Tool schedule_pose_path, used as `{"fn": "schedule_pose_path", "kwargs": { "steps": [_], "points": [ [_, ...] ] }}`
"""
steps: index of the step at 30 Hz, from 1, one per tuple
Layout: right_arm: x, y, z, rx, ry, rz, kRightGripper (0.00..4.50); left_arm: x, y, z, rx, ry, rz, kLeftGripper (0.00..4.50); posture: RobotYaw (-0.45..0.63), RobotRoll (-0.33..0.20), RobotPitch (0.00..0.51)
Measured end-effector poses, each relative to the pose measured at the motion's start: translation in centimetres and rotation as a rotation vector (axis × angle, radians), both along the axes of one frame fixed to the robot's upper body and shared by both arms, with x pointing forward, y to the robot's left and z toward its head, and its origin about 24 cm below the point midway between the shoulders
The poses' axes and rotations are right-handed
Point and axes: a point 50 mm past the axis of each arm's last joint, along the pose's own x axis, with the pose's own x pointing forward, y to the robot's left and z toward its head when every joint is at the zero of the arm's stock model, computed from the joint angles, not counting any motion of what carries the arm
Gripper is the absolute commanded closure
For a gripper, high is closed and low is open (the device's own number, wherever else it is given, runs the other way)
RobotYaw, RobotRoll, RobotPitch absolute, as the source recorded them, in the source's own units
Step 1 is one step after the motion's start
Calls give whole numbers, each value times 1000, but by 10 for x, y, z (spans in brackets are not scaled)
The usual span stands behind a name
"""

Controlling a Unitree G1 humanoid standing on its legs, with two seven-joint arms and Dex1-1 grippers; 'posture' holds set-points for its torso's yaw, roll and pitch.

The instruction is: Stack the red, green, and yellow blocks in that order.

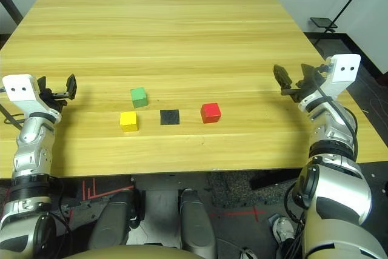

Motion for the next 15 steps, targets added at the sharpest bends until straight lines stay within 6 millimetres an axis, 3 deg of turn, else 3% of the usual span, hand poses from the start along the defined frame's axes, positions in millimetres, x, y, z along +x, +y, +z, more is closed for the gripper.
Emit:
{"fn": "schedule_pose_path", "kwargs": {
  "steps": [5, 8, 11, 15],
  "points": [
    [-5, -3, -9, 0, 29, -19, 0, -3, 5, -4, 6, 16, 14, 36, 136, -69, 126],
    [0, 5, -6, -23, 55, 82, 0, -6, 5, 3, 7, 30, -65, 36, 144, -71, 130],
    [11, 22, 14, -86, 55, 293, 0, -5, -7, 33, 24, -16, -247, 36, 172, -81, 117],
    [11, 42, 49, -316, 170, 712, 0, -13, -22, 90, 141, -64, -579, 36, 180, -98, 111]
  ]
}}
